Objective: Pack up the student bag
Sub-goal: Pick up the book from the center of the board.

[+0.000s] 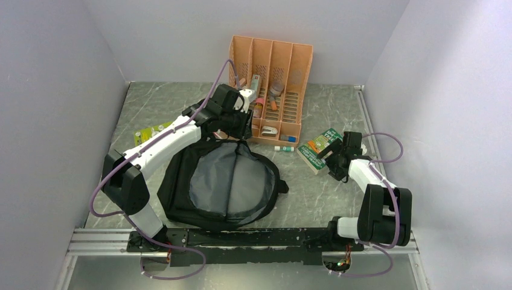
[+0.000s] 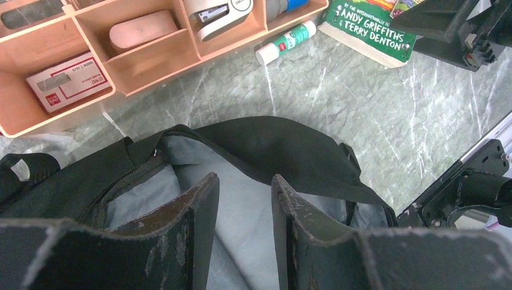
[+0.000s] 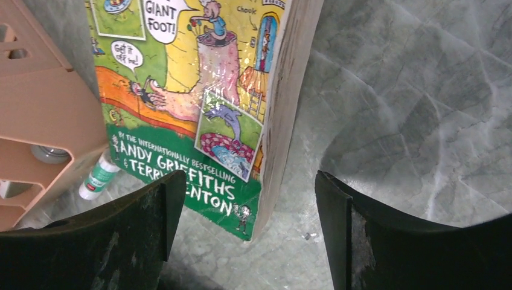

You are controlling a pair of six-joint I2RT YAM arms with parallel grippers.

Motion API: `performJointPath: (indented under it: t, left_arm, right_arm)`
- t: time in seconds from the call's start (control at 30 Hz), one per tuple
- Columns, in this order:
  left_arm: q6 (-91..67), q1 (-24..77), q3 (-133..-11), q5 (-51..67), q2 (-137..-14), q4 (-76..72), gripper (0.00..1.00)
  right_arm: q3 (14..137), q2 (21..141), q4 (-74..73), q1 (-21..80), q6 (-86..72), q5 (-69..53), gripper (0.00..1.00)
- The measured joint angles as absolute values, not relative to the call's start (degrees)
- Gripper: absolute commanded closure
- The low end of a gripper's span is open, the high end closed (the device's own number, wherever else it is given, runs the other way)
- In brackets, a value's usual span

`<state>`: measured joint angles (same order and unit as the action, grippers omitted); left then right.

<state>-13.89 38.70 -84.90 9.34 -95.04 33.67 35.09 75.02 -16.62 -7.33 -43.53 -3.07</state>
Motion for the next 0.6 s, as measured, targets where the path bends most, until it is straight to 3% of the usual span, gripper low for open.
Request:
performJointPath:
  t: [0.3, 0.5, 0.6]
  left_arm:
    - [-14.17, 38.7, -84.9, 9.69, -95.04, 33.67, 0.59]
    - [-14.79, 38.72, -84.95, 11.29, -95.09, 33.67, 0.59]
    - [-15.29, 38.81, -86.26, 12.67, -96.09, 33.63, 0.59]
  right_arm:
    - [33.71, 77.21, -12.05, -7.84, -43.66, -3.95, 0.32]
    - [32.51, 77.89, -8.93, -8.23, -43.88, -4.14, 0.51]
    - [31.27, 77.62, -7.18, -8.71, -44.42, -4.34, 0.66]
